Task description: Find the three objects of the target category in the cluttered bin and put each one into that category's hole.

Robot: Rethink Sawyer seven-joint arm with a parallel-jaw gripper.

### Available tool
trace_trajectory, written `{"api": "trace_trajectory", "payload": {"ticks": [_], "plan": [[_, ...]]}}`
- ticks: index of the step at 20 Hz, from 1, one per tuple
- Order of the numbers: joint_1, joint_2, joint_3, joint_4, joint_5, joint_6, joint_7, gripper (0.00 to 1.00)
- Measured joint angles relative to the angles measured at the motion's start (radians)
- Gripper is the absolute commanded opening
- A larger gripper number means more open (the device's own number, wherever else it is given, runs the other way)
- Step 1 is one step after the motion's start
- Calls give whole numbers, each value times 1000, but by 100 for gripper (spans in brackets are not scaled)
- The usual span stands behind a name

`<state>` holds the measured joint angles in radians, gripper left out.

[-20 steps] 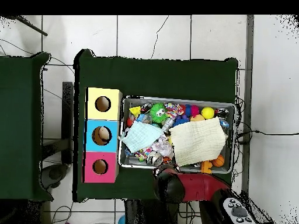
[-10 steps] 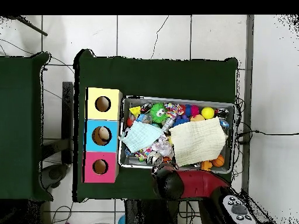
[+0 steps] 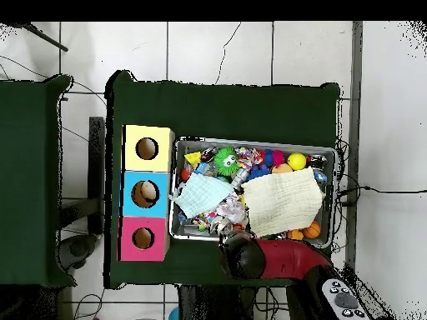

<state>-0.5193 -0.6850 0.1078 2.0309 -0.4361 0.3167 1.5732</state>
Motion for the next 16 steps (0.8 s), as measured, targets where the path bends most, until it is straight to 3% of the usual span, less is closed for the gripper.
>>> {"api": "trace_trajectory", "payload": {"ticks": [16], "plan": [[0,-44,34,-43,39,78,0,100]]}}
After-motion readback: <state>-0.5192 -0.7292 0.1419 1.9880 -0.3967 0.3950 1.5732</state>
